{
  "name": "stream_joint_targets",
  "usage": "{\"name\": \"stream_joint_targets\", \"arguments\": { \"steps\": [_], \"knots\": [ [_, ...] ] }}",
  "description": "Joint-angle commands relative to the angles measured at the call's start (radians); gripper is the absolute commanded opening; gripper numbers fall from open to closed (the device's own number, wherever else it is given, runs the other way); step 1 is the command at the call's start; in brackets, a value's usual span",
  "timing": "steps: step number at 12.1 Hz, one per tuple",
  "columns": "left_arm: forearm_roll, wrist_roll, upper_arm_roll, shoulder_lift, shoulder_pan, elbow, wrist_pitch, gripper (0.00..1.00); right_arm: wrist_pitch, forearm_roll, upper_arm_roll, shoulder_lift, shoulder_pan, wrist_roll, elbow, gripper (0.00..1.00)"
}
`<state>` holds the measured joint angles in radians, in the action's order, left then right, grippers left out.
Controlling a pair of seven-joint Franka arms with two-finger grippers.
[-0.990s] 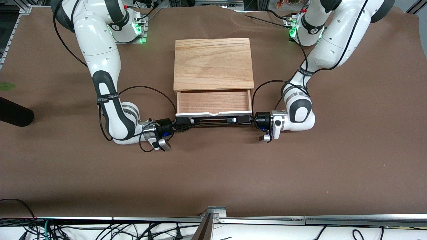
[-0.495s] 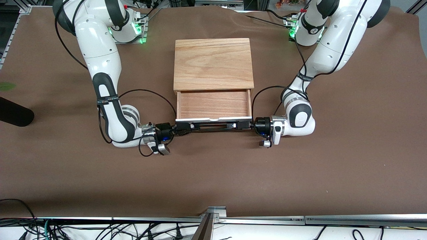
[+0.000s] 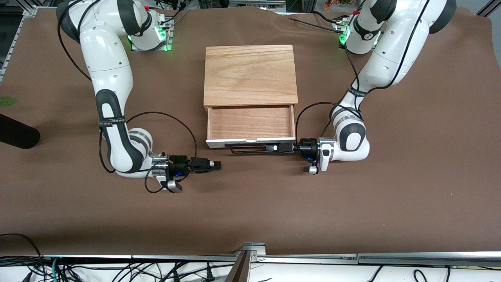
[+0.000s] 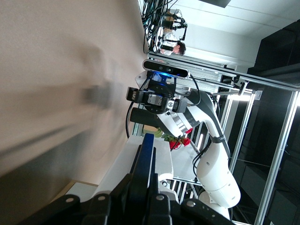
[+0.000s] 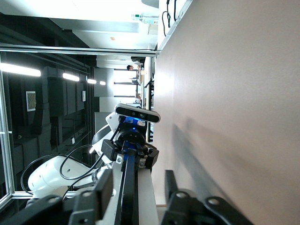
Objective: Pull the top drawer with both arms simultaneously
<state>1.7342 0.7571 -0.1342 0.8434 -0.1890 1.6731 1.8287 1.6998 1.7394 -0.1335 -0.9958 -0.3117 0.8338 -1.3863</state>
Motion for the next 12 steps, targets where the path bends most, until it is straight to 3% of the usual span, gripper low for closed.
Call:
{"name": "stream_joint_targets", "arguments": {
  "steps": [1, 4, 8, 12],
  "knots": [
    [-0.027, -0.019, 0.002, -0.015, -0.020, 0.036, -0.029, 1.00, 0.004, -0.042, -0.047, -0.011, -0.013, -0.007, 0.041, 1.00],
    [-0.028, -0.047, 0.004, -0.017, -0.015, 0.025, -0.029, 1.00, -0.009, -0.219, -0.171, 0.035, -0.015, -0.077, 0.050, 1.00],
    [-0.059, -0.162, 0.056, -0.055, -0.004, 0.017, -0.029, 1.00, -0.009, -0.625, -0.274, 0.170, -0.020, -0.277, 0.064, 1.00],
    [-0.348, -0.224, 0.152, -0.186, 0.037, 0.036, -0.028, 1.00, -0.009, -1.086, -0.285, 0.304, -0.021, -0.416, 0.072, 1.00]
  ]
}}
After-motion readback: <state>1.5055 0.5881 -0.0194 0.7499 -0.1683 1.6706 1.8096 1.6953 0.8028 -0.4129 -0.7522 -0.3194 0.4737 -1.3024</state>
